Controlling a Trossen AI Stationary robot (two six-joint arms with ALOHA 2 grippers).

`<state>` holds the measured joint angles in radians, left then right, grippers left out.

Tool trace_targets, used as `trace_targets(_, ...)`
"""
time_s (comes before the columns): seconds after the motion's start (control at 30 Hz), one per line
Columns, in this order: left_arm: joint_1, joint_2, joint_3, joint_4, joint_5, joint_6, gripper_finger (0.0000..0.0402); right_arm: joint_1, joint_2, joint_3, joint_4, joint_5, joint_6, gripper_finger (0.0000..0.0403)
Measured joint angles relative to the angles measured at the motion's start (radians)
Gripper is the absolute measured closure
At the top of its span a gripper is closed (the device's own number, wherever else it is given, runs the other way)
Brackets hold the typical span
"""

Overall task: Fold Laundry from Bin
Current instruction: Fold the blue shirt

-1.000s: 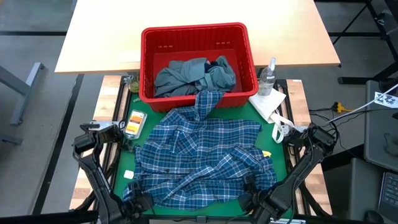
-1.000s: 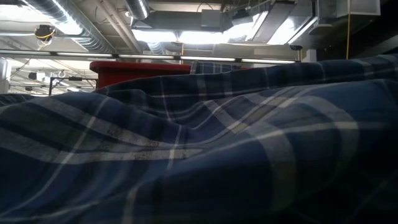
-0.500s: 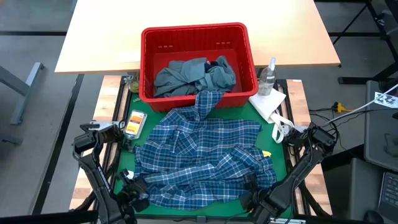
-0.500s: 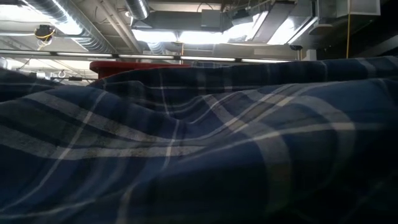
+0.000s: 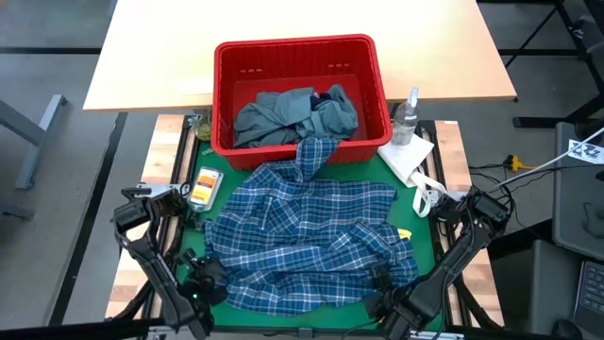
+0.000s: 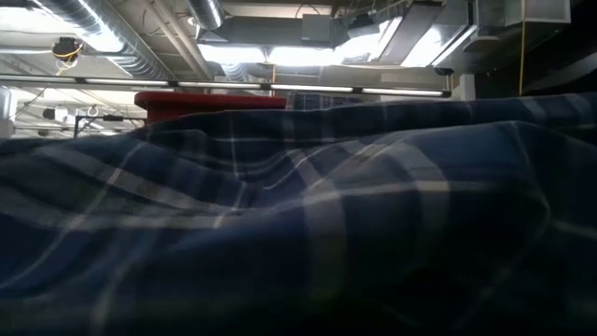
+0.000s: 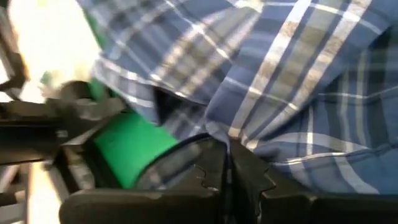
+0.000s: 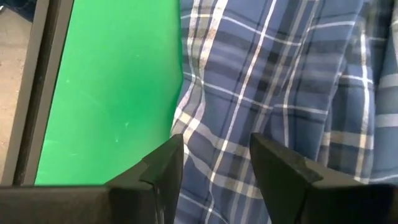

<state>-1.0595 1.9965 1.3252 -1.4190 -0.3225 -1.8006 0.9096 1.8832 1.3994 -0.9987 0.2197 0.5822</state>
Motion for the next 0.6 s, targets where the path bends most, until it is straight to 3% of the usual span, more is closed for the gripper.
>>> trace_targets(0.27, 0.005, 0.000, -0.043, 0.121, 0.028, 0.059, 0.0346, 0.000, 0.000, 0.000, -0.023, -0.003, 0.000, 0.0217)
trace_targets(0.47, 0.034, 0.000, 0.024, 0.028, 0.195, 0.155, 0.0320, 0.000, 0.000, 0.032, -0.053, -0.004, 0.000, 0.0217)
trace_targets(0.6, 0.036, 0.000, 0.105, -0.047, 0.141, 0.191, 0.0318, 0.000, 0.000, 0.094, -0.111, -0.001, -0.011, 0.0217)
